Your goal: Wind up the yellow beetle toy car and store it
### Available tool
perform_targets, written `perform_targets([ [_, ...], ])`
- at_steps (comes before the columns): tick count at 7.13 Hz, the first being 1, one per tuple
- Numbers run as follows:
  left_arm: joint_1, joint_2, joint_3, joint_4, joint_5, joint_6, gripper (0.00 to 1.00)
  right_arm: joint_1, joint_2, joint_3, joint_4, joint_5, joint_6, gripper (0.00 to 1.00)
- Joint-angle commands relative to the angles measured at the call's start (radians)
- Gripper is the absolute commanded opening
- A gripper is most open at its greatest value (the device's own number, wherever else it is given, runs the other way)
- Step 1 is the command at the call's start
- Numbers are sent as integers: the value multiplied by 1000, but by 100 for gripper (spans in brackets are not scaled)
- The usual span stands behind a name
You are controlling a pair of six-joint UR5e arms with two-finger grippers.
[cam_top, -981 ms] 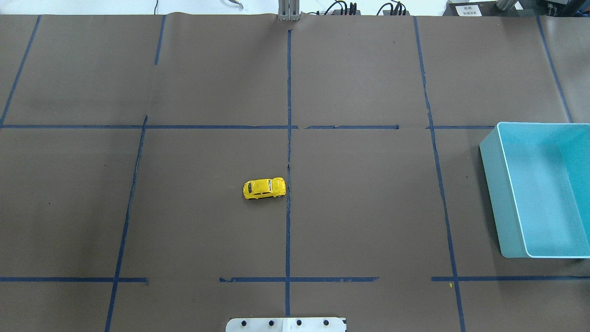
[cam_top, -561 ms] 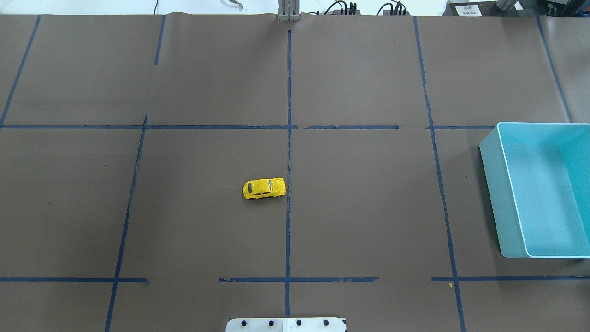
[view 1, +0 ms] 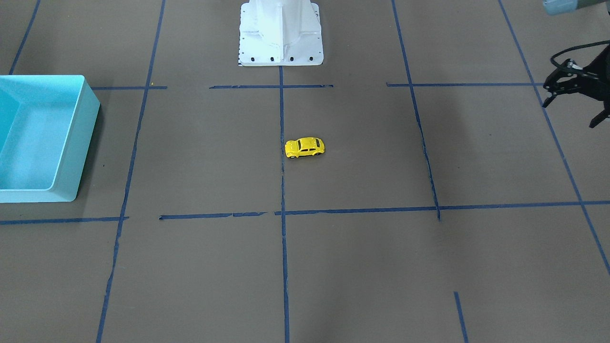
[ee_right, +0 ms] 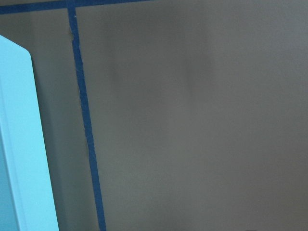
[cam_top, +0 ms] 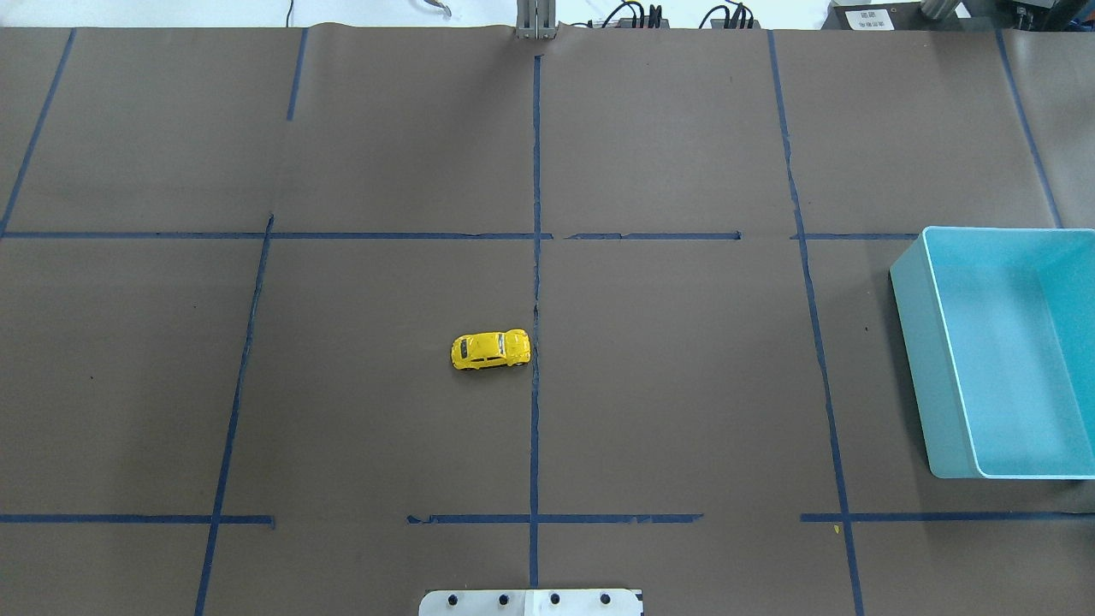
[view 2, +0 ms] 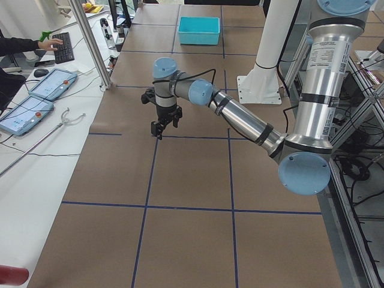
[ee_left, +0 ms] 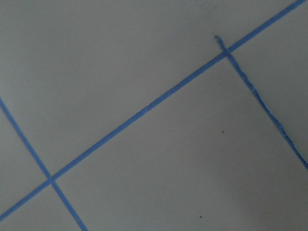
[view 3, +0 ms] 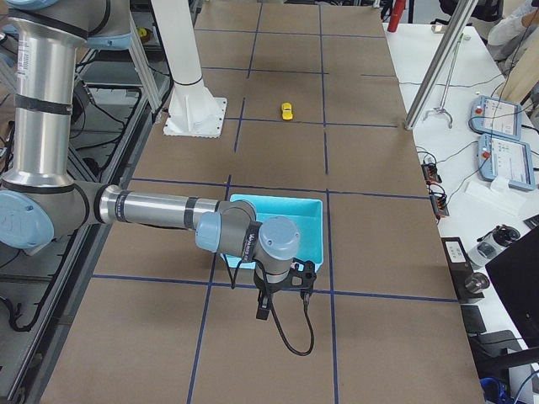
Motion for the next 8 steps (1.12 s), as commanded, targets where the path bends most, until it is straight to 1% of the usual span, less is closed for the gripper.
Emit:
perform_targets([
  [1,178,-135,-26,1,97,186,100,0,-2,-2,0,-1,-1,100],
  [2,361,-158,-17,3,110,196,100,0,-2,-2,0,-3,-1,100],
  [3,424,-225,-18,3,181,216,100,0,-2,-4,0,-4,-1,100],
  [4,464,-281,-2,3,217,360,100,0,-2,-4,0,-4,-1,100],
  [5,482,-305,21,0,214,431,100,0,-2,-11,0,-4,-1,100],
  [6,522,-312,41,-15,211,440,100,0,-2,-16,0,-4,-1,100],
  [7,548,-385,101,-22,213,432,100,0,-2,-16,2,-6,-4,100],
  [8,568,-475,185,-23,213,423,100,0,1,-16,3,-6,-4,100],
])
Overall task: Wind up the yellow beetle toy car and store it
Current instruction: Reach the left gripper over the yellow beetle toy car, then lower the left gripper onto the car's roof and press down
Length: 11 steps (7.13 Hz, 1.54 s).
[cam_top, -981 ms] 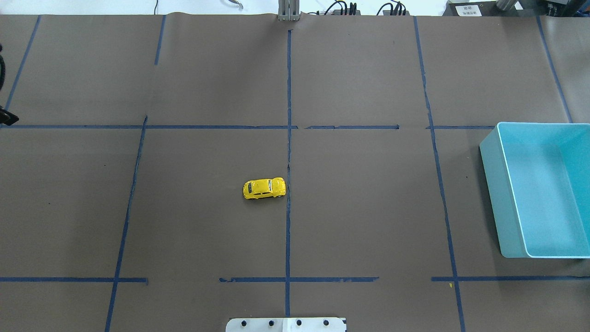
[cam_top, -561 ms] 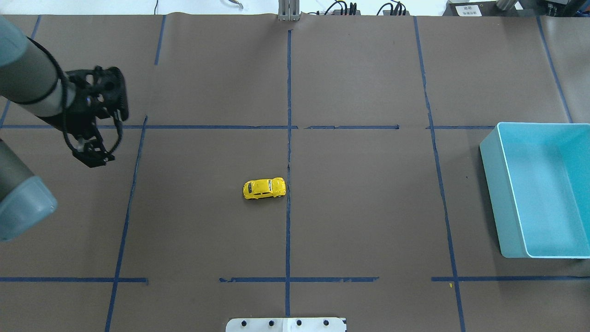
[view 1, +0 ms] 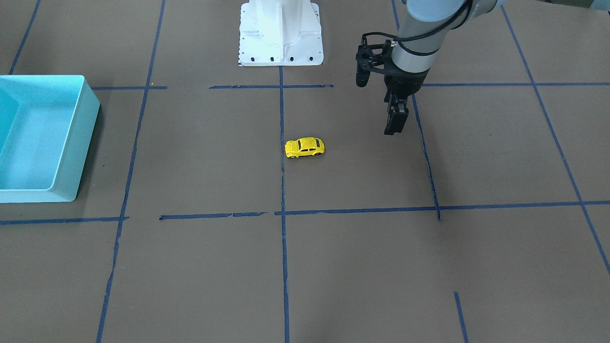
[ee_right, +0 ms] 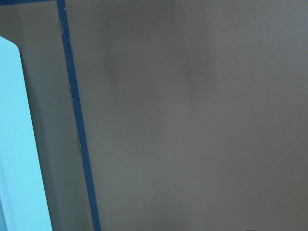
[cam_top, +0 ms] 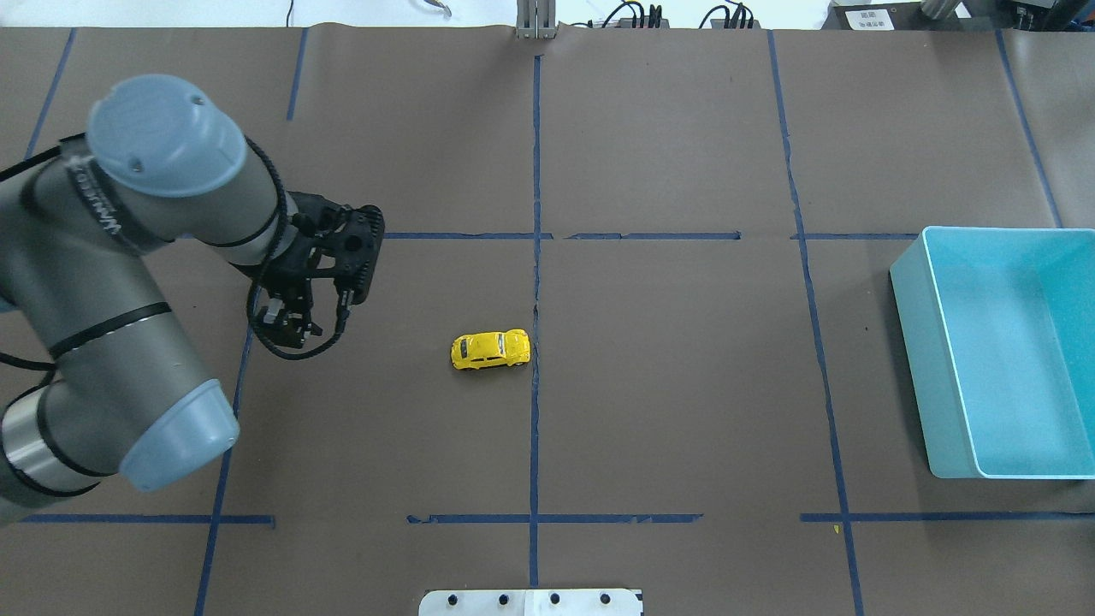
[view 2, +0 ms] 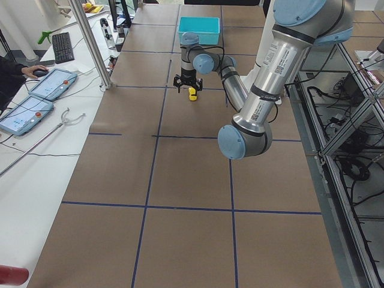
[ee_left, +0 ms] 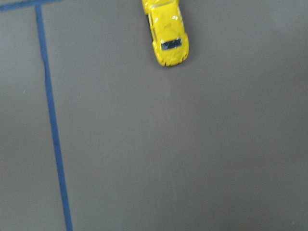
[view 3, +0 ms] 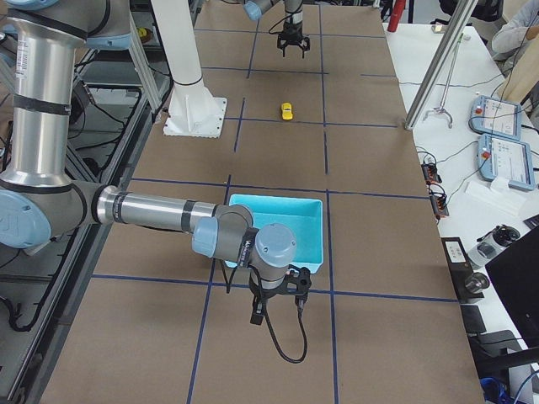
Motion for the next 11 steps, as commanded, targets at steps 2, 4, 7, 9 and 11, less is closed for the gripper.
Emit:
perform_targets([
  [2,57,-118,166,-127,1,-178,100,0,1,-2,2,-1,-1,100],
  [4,82,-190,319,-234,2,-268,100,0,1,-2,2,-1,-1,100],
  [7,171,-227,355,-237,62,-315,99,0,7,-4,2,-1,-1,100],
  [9,198,-227,363,-238,99,-317,99,0,10,-4,2,-26,-1,100],
  [11,206,-225,392,-243,102,-312,99,0,10,-12,5,-56,-9,100],
])
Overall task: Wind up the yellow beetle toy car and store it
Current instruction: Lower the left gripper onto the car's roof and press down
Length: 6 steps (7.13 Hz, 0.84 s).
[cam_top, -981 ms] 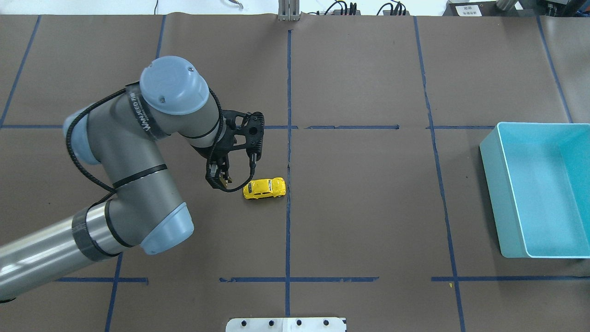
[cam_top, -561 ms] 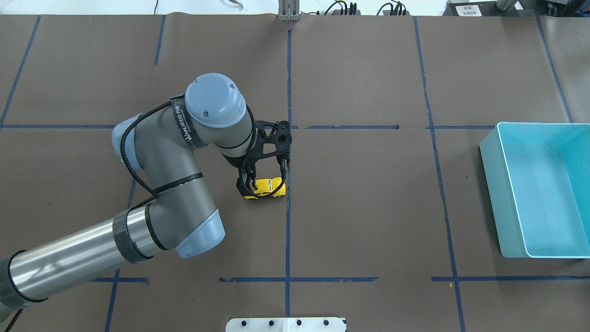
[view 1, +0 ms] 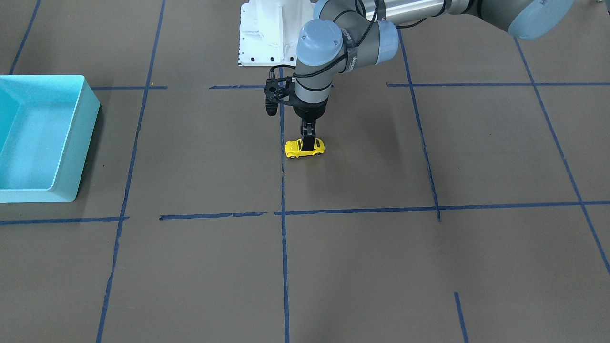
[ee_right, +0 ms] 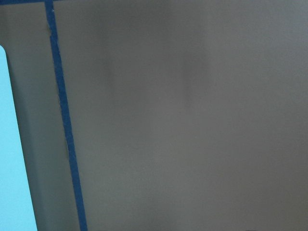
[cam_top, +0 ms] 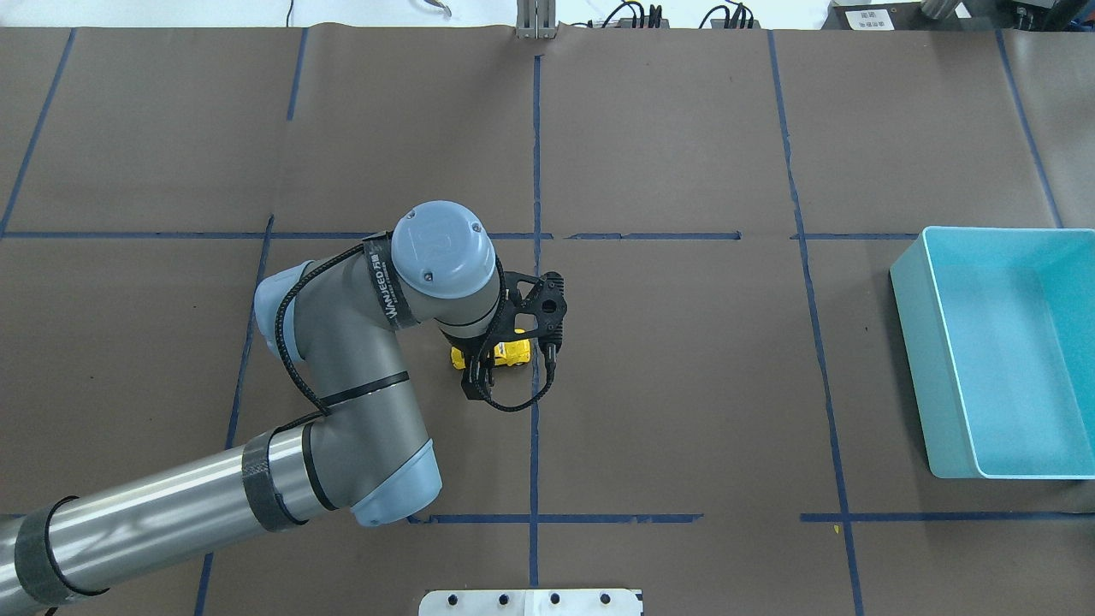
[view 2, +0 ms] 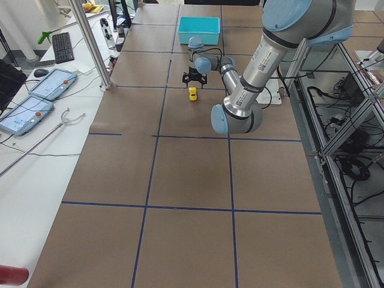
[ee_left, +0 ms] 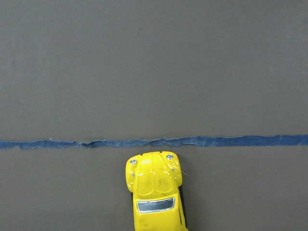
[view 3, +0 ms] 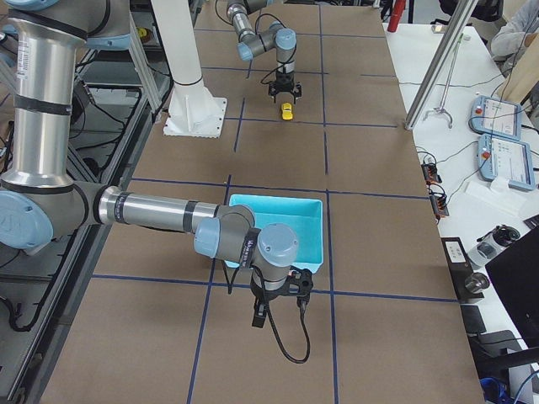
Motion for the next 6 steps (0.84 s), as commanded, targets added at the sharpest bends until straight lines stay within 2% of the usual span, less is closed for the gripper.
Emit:
perform_targets([
  [1,3,0,14,-3,34,2,99,0,3,-2,2,-13,-5,100],
  [6,3,-31,92,-40,52,0,99,0,4,-2,0,1,-5,100],
])
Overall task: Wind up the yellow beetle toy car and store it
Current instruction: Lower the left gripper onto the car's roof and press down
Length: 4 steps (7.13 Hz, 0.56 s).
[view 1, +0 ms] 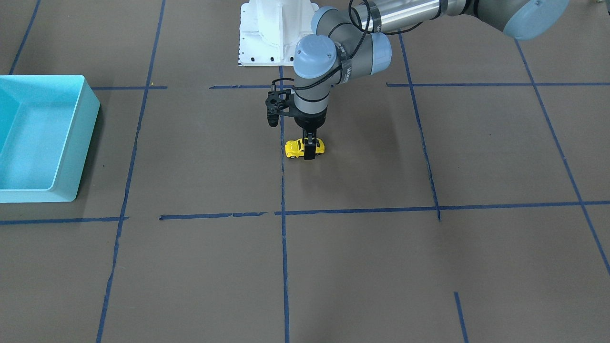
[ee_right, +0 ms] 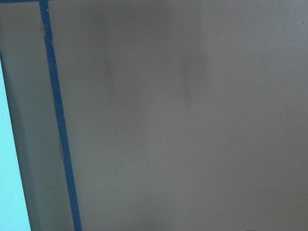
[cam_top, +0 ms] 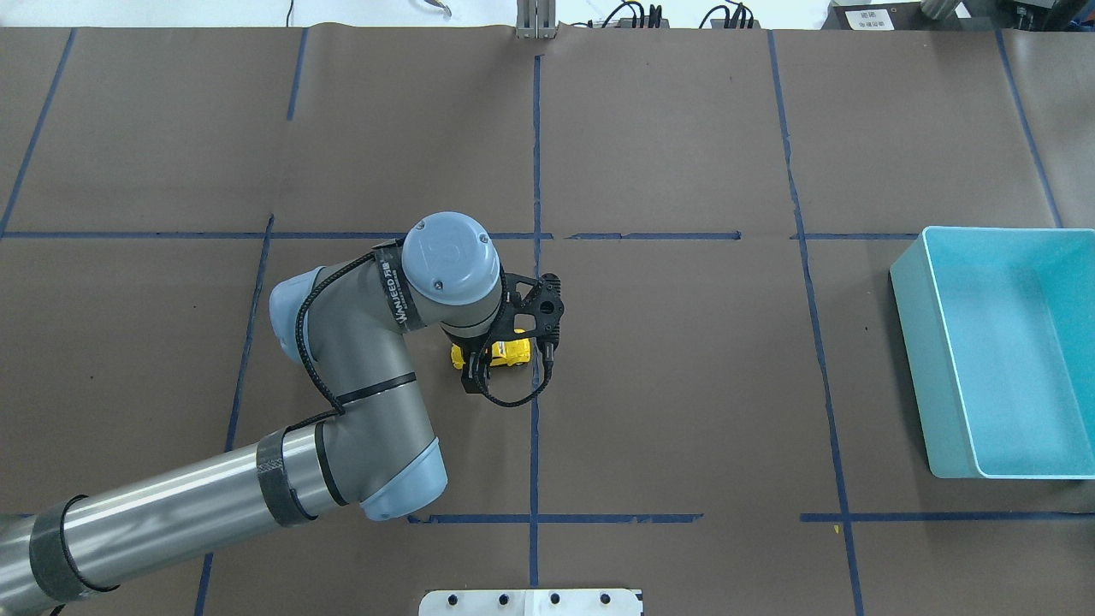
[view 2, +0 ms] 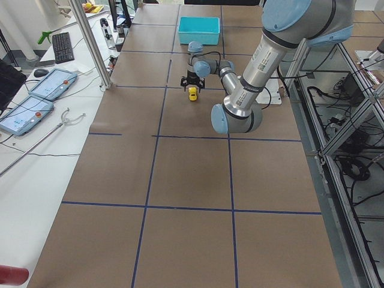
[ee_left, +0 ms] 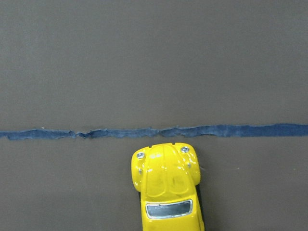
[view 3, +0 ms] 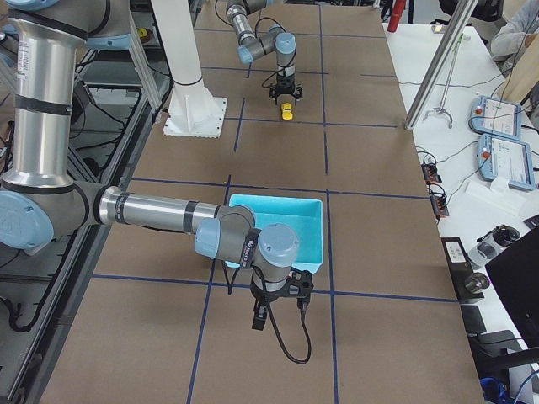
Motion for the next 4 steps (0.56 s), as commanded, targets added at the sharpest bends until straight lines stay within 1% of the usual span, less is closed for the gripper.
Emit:
perform_targets([
  [1,2,-32,51,-9,3,-2,99,0,2,-1,0,-3,0,100],
  [4,3,-38,65,-25,1,-16,96,0,0,-1,-3,5,0,100],
])
